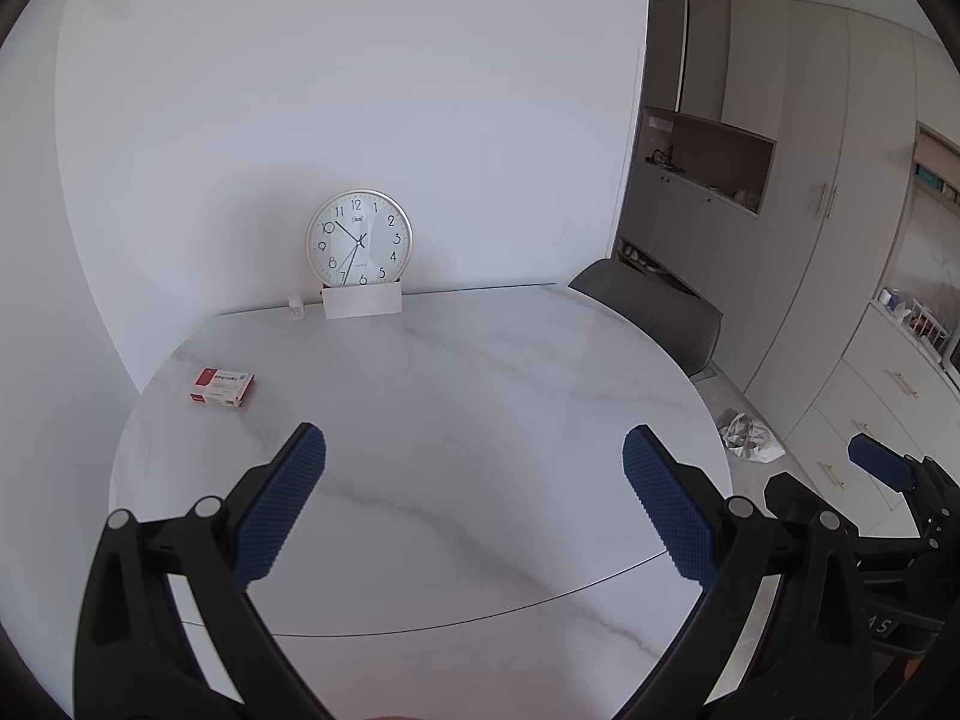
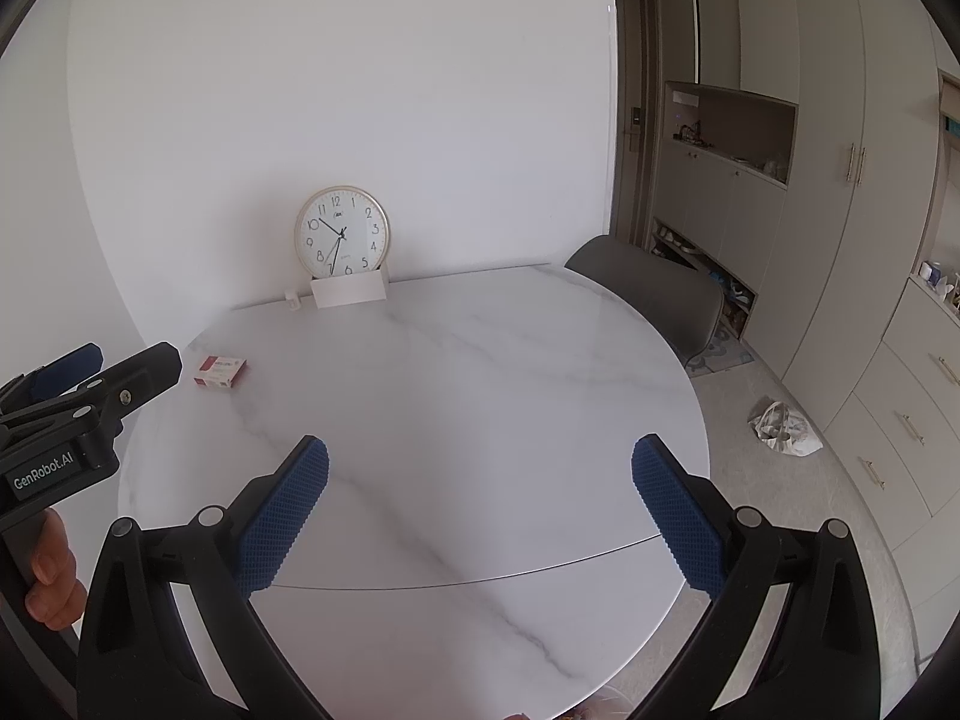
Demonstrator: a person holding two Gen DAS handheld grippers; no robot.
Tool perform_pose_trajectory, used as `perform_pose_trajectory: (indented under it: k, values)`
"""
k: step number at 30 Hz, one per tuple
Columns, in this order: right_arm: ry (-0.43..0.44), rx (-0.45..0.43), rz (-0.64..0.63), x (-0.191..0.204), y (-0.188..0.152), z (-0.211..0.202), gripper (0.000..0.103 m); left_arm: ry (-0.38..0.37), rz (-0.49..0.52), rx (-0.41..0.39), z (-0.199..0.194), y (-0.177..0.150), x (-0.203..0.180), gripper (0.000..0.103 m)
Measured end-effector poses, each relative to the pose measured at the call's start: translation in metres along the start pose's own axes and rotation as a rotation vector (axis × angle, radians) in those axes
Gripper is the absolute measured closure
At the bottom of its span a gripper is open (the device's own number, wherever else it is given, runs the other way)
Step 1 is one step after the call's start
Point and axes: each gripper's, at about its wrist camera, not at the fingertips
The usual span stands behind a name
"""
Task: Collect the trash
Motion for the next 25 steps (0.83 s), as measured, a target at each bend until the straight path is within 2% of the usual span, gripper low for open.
perform_pose_trajectory:
  k: [8,15,25]
  values:
    - [0.002,0.002,0.001,0.0001,0.0006,0.0011,0.002,-0.004,0.003,0.002,0.0037,-0.0002,0.0009,0.008]
    - [0.010,0.008,0.002,-0.0009,-0.0054,0.0038,0.002,0.012,0.036,-0.046,0.0021,-0.0025,-0.0009,0.008]
    - [0.018,0.013,0.000,-0.0024,-0.0067,0.0053,0.002,0.017,0.016,-0.008,0.0087,-0.0015,0.0012,0.008]
Point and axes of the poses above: each gripper's, at about its wrist camera, not at the fingertips, and z roughly the way its jaws point, x to its left, y to its top, and after that the axes turned 11 degrees about -z, right-handed
